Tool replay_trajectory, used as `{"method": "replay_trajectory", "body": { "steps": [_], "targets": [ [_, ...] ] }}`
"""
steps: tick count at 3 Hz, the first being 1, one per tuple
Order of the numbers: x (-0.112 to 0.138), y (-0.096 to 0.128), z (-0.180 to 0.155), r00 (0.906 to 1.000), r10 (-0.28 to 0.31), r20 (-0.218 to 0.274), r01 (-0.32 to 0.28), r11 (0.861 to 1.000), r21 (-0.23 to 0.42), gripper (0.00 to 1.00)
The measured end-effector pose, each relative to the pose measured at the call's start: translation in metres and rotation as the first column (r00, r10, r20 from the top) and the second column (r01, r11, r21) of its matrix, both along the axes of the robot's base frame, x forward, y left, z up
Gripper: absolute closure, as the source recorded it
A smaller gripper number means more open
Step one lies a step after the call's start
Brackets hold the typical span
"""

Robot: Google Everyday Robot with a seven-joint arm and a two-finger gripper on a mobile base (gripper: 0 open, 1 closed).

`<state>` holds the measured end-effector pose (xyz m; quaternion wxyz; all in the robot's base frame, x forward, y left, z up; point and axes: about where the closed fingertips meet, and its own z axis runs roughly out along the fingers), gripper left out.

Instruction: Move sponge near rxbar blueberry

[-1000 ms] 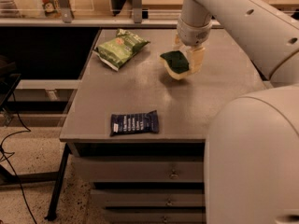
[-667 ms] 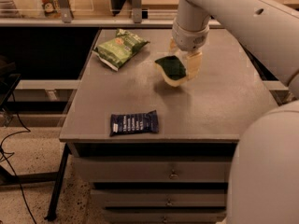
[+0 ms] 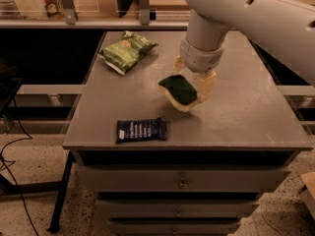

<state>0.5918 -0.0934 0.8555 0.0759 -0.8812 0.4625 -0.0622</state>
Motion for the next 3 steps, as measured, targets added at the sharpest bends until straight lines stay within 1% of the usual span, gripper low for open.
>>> {"method": "replay_trajectory", "body": {
  "steps": [1, 2, 3],
  "targets": [
    [-0.0240, 0.0025, -0.0007, 0.9944, 0.101, -0.030, -0.101, 0.995, 0.002, 0.01],
    [-0.0267, 0.0002, -0.0056, 0.9875, 0.150, -0.050, -0.149, 0.989, 0.012, 0.00],
    [-0.0268, 0.0003, -0.0061, 0.9865, 0.155, -0.051, -0.155, 0.988, 0.014, 0.00]
  ]
}}
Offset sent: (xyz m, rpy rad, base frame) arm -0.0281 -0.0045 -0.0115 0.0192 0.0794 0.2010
